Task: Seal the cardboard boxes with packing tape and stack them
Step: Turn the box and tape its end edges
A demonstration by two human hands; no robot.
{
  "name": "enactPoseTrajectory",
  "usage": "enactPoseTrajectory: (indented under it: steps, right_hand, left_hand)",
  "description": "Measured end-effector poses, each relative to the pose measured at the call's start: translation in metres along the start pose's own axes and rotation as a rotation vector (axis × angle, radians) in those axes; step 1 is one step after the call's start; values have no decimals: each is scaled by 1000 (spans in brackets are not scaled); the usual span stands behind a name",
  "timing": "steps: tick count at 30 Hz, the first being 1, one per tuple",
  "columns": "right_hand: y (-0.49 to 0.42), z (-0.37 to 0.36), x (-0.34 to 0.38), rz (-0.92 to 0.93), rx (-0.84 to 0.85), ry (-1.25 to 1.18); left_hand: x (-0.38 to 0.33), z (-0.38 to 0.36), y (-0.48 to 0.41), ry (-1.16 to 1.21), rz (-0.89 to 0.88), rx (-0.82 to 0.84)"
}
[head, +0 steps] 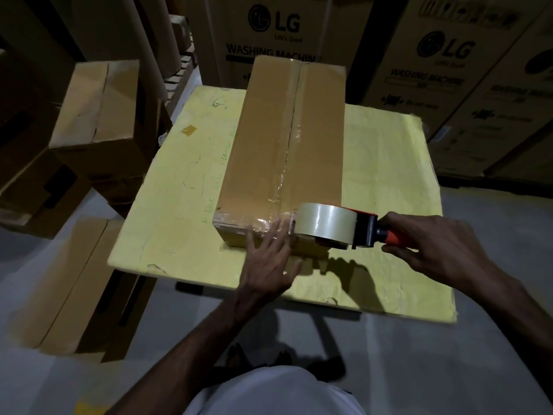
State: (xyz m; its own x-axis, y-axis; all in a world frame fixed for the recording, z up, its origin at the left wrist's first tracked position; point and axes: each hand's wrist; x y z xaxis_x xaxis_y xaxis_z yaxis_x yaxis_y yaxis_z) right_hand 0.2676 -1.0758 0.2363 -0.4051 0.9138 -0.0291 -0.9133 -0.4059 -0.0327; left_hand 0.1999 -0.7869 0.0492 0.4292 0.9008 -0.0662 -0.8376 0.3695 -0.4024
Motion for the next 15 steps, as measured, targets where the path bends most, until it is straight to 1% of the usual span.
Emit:
enactPoseTrajectory:
  steps: [2, 4, 6, 9, 12, 15]
  right_hand:
    - [1, 2, 0, 5, -7, 27]
    - [2, 3, 0, 14, -13, 52]
    - [4, 1, -2, 18, -19, 62]
    - [7, -3, -5, 11, -27, 42]
    - [11, -8, -6, -4, -57, 11]
    - [16, -12, -9, 2, -77, 3]
  left_hand:
    - [-21, 0, -16, 112, -109, -22]
    - [-30, -1, -27, 188, -151, -108]
    - [-28, -7, -26, 113, -191, -155]
    - [-15, -19, -17, -66, -217, -44]
    - [-6, -26, -12, -127, -239, 24]
    - [-1, -25, -10, -144, -244, -18]
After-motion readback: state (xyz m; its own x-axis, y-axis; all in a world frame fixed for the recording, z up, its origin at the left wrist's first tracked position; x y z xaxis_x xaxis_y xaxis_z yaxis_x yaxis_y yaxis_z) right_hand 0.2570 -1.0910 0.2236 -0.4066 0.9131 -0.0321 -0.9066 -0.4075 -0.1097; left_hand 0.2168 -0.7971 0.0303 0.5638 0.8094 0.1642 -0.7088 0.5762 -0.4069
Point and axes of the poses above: each hand's wrist, its own y-axis away from the middle knuckle, its own z-axis out of the back of the hand, x = y × z, and after that the axes turned 14 degrees about -z, right-handed
